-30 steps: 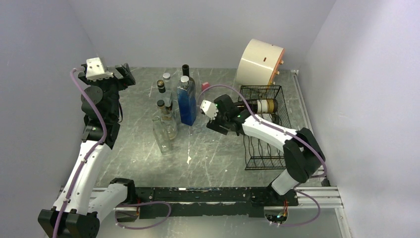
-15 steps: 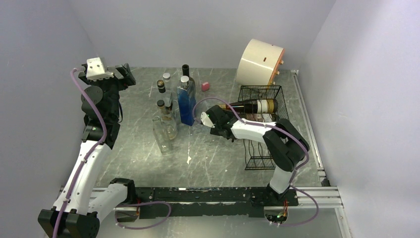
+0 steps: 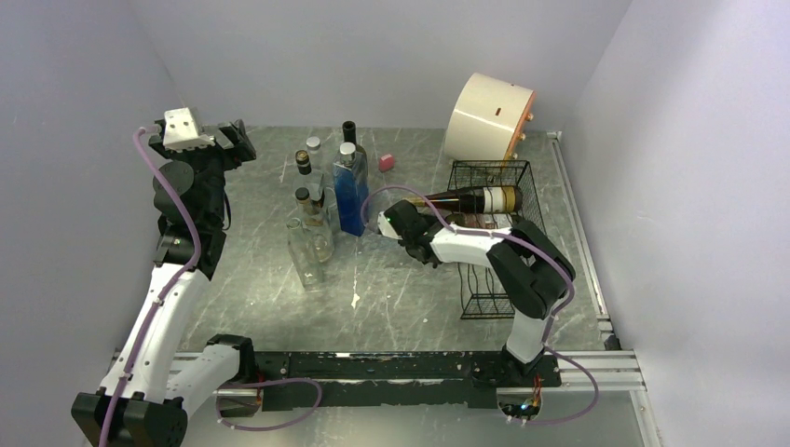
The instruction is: Take the wine bottle off the wine rack
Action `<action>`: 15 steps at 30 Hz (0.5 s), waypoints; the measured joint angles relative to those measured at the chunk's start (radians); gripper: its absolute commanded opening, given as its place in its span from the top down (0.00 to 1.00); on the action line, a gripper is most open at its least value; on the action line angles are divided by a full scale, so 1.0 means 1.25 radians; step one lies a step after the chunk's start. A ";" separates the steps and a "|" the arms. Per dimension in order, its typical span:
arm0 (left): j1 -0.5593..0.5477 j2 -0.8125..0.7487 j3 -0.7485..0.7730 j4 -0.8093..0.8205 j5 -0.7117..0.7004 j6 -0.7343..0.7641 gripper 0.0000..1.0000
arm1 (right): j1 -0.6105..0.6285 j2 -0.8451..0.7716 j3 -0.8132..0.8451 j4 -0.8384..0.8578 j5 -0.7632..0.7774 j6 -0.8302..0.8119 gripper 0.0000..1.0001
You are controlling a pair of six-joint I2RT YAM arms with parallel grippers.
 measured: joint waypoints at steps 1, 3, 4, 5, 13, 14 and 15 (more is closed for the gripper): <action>0.000 0.000 0.000 0.000 0.000 0.000 0.07 | 0.002 0.000 0.000 0.001 0.002 -0.002 0.65; 0.000 0.002 0.000 0.000 0.002 0.000 0.07 | 0.011 0.000 0.000 0.001 0.008 -0.011 0.70; 0.000 0.003 0.000 0.000 0.003 0.000 0.07 | 0.017 0.000 0.000 0.000 0.010 -0.010 0.73; 0.000 0.004 0.000 0.000 0.005 0.000 0.07 | 0.023 0.000 0.000 0.002 0.013 -0.007 0.74; 0.004 0.006 0.000 -0.001 0.013 -0.002 0.07 | 0.113 -0.004 0.006 0.007 0.080 0.020 0.85; 0.004 0.006 0.000 -0.001 0.014 -0.003 0.07 | 0.124 -0.006 0.008 0.005 0.087 0.027 0.89; 0.004 0.007 0.000 -0.001 0.014 -0.003 0.07 | 0.134 -0.011 0.009 0.004 0.093 0.034 0.91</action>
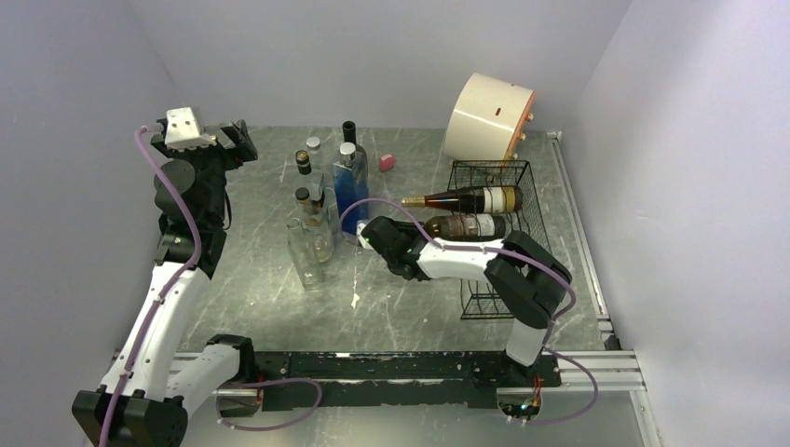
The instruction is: Take the wine bottle off the wine rack
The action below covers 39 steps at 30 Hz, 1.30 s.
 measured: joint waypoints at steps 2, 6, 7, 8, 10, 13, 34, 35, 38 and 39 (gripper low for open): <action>0.000 0.001 0.000 0.000 0.001 -0.002 0.07 | 0.021 -0.014 0.000 -0.005 0.009 0.014 0.96; 0.000 0.005 0.000 0.000 0.003 -0.003 0.07 | 0.069 -0.047 0.007 -0.034 0.015 0.045 1.00; 0.000 0.007 0.000 0.000 0.003 -0.003 0.07 | 0.080 -0.053 0.012 -0.042 0.015 0.053 1.00; 0.000 0.008 0.000 -0.001 0.004 -0.003 0.07 | 0.094 -0.061 0.019 -0.050 0.016 0.063 1.00; 0.001 0.009 0.000 -0.003 0.007 -0.006 0.07 | 0.123 -0.077 0.031 -0.062 0.018 0.082 1.00; 0.004 0.012 0.000 -0.006 0.010 -0.009 0.07 | 0.166 -0.095 0.058 -0.089 0.012 0.111 1.00; 0.020 0.027 0.002 -0.012 0.031 -0.036 0.07 | 0.231 -0.370 0.025 0.005 -0.273 0.342 1.00; 0.021 0.027 0.003 -0.012 0.031 -0.037 0.07 | 0.224 -0.381 0.020 0.023 -0.292 0.352 1.00; 0.021 0.027 0.005 -0.012 0.034 -0.038 0.07 | 0.201 -0.393 0.016 0.074 -0.346 0.381 1.00; 0.021 0.027 0.005 -0.012 0.034 -0.038 0.07 | 0.192 -0.394 0.011 0.105 -0.367 0.392 1.00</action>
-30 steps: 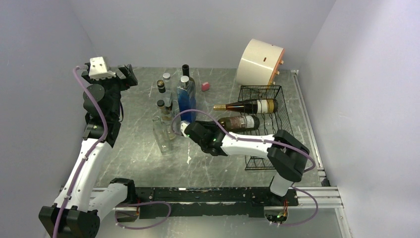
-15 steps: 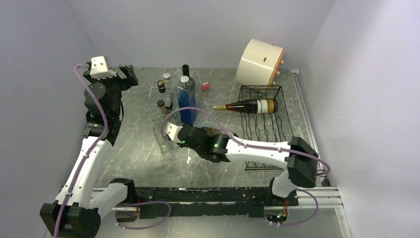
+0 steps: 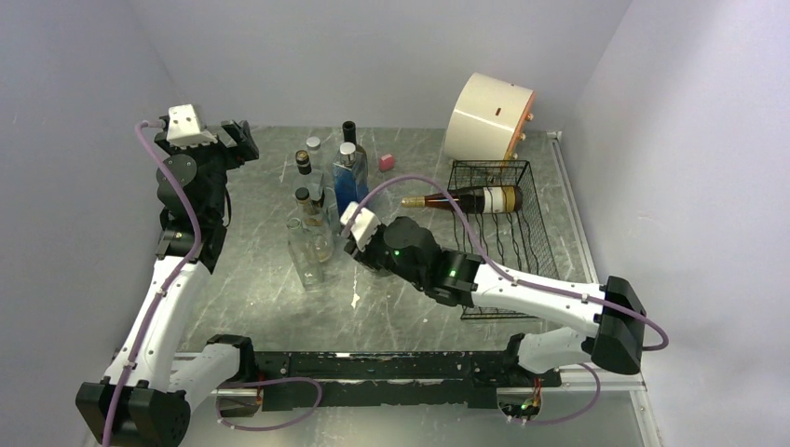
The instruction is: Take the wine bottle off the wine rack
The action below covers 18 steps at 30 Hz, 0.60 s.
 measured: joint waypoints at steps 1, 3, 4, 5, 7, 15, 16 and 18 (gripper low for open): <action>0.000 0.000 0.000 0.000 0.001 0.000 0.07 | -0.008 -0.001 -0.006 0.022 -0.015 0.011 1.00; 0.000 0.000 0.000 0.000 0.001 0.000 0.07 | -0.033 -0.001 -0.028 0.080 -0.065 0.041 1.00; 0.000 0.000 0.000 0.000 0.001 0.000 0.07 | -0.045 -0.001 -0.038 0.103 -0.085 0.054 1.00; 0.000 0.000 0.000 0.000 0.001 0.000 0.07 | -0.056 -0.001 -0.045 0.120 -0.101 0.067 1.00; 0.000 0.000 0.000 -0.001 0.002 0.000 0.07 | -0.073 0.007 -0.047 0.147 -0.120 0.085 1.00; 0.000 0.000 0.000 0.000 0.002 0.000 0.07 | -0.111 0.112 -0.013 0.237 -0.170 0.120 1.00; 0.000 0.000 0.000 0.000 0.002 0.000 0.07 | -0.113 0.122 -0.006 0.241 -0.173 0.122 1.00; 0.000 0.000 0.000 0.000 0.001 0.000 0.07 | -0.116 0.139 0.011 0.243 -0.185 0.123 1.00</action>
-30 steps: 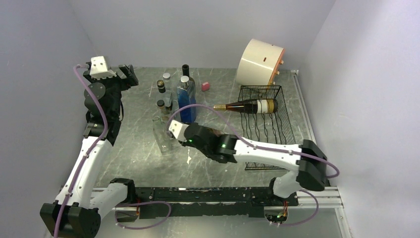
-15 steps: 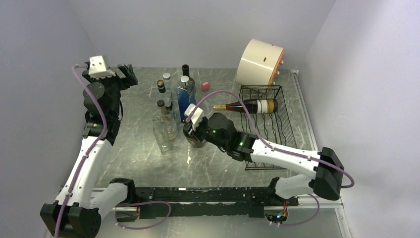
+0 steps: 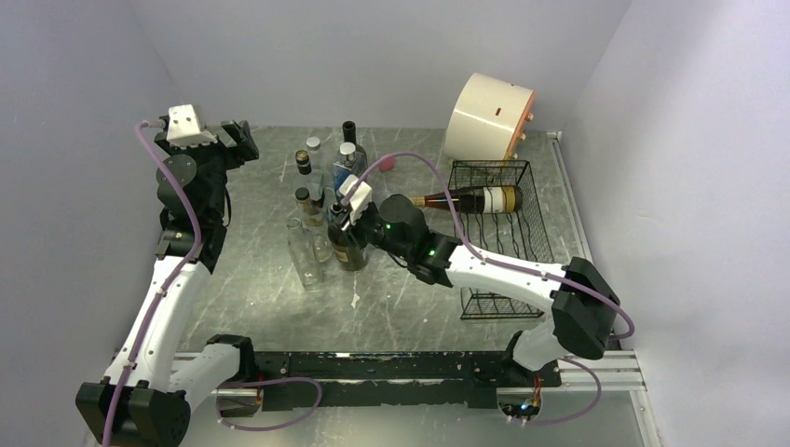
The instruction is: Take the wine bottle off the wine rack
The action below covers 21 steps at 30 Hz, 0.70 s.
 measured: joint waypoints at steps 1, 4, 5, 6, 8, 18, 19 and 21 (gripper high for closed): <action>0.000 0.000 0.000 0.000 0.000 0.000 0.07 | -0.001 0.006 0.007 0.000 -0.003 -0.001 1.00; 0.000 0.000 0.000 0.000 0.000 0.000 0.07 | -0.002 0.022 0.020 0.006 -0.004 -0.005 1.00; 0.000 0.000 0.000 0.000 0.000 0.000 0.07 | -0.003 0.024 0.020 0.009 -0.003 -0.006 1.00; 0.000 0.000 0.000 0.000 0.000 0.000 0.07 | -0.004 0.026 0.020 0.010 -0.003 -0.007 1.00; 0.000 0.000 0.000 0.000 0.000 0.000 0.07 | -0.009 0.028 0.020 0.010 -0.003 -0.007 1.00; 0.000 0.000 0.000 0.000 0.000 0.000 0.07 | -0.032 0.032 0.021 0.014 -0.001 -0.001 0.41; 0.000 0.000 0.000 0.000 0.000 0.000 0.07 | -0.032 0.032 0.021 0.016 -0.001 0.003 0.36; 0.000 0.000 0.000 0.000 0.000 0.000 0.07 | -0.032 0.031 0.021 0.028 -0.001 0.005 0.29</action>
